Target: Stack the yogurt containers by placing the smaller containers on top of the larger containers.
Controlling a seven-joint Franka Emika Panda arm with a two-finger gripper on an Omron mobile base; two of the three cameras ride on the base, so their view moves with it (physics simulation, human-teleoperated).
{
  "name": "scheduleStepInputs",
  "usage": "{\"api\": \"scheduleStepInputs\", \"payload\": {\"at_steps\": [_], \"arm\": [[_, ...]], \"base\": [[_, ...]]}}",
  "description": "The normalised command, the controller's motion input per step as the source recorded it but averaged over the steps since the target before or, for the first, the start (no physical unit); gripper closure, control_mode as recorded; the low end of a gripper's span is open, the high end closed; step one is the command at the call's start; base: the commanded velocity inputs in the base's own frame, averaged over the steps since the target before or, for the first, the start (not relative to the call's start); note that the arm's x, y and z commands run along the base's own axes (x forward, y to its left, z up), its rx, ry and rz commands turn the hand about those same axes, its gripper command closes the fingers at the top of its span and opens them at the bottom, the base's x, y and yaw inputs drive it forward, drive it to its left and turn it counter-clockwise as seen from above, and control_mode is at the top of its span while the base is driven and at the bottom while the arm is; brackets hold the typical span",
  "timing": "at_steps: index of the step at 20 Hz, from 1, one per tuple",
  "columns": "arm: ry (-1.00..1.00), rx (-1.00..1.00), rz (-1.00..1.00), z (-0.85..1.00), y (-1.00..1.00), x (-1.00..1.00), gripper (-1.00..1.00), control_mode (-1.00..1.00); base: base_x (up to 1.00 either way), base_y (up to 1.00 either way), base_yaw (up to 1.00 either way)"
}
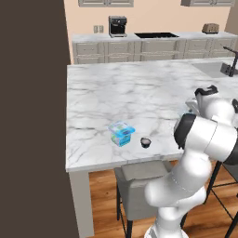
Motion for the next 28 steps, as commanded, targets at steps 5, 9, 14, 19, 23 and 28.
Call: {"api": "scheduleStepInputs", "payload": {"at_steps": [5, 9, 14, 19, 23, 28], "arm": [[0.00, 0.00, 0.00, 0.33, 0.27, -0.18, 1.00, -1.00], [0.00, 0.00, 0.00, 0.31, 0.26, -0.21, 1.00, -1.00], [0.00, 0.00, 0.00, 0.31, 0.26, -0.23, 1.00, -1.00], [-0.01, 0.00, 0.00, 0.26, 0.33, -0.22, 1.00, -1.00], [-0.01, 0.00, 0.00, 0.16, 0.40, -0.24, 1.00, -1.00], [-0.02, 0.00, 0.00, 0.12, 0.43, -0.25, 1.00, -1.00]], "base": [[0.00, 0.00, 0.00], [0.00, 0.00, 0.00], [0.00, 0.00, 0.00], [0.00, 0.00, 0.00], [0.00, 0.00, 0.00], [0.00, 0.00, 0.00]]}}
